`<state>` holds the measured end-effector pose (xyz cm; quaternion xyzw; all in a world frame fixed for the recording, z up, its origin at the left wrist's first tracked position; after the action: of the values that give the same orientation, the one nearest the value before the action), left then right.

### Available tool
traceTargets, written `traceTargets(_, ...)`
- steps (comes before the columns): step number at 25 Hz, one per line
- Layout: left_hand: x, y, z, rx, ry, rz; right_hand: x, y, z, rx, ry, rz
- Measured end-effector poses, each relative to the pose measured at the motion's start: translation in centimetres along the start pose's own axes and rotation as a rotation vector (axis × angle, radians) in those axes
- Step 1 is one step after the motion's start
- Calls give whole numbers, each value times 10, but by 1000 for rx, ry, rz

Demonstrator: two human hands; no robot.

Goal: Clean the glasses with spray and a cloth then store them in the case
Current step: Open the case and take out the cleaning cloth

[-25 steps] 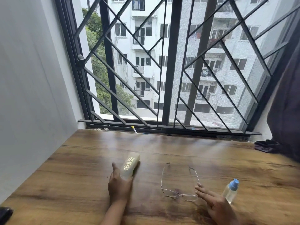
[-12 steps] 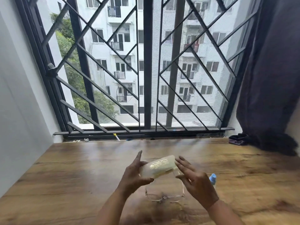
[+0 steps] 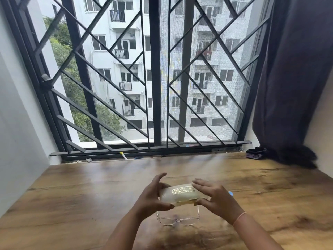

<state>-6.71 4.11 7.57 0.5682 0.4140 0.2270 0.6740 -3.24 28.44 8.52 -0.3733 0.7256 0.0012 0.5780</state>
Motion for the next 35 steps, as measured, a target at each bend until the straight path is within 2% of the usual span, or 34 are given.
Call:
traceTargets(5, -4, 4, 1, 7, -48, 28, -6, -2, -2, -25, -32, -57)
traceTargets(9, -4, 6, 0, 33, -68, 88, -13, -3, -4, -46, 16, -74)
traceTargets(21, -5, 16, 6, 100, -112, 218, -36, -10, -25, 149, 102, -421)
traceTargets(28, -5, 16, 5, 76, -89, 229, -38, -14, -25, 221, 106, -482)
traceTargets(30, -6, 16, 4, 65, -70, 235, -41, -20, -23, 229, 113, -406)
traceTargets(34, -7, 16, 3, 59, -38, 243, -32, -48, -14, -8, 495, 28)
traceTargets(35, -7, 16, 3, 58, -33, 243, -26, -55, -12, -54, 514, 84)
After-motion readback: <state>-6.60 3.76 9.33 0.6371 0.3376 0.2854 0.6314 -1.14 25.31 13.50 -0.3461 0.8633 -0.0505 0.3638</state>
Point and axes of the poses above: each hand's wrist, its own z-axis away from the middle knuckle, its own x-axis out of the palm, y = z × x, the point moved 1 cm from there along -z, towards the middle knuckle, and after that the axes turned 10 degrees about -y, right-handed, at the moved point
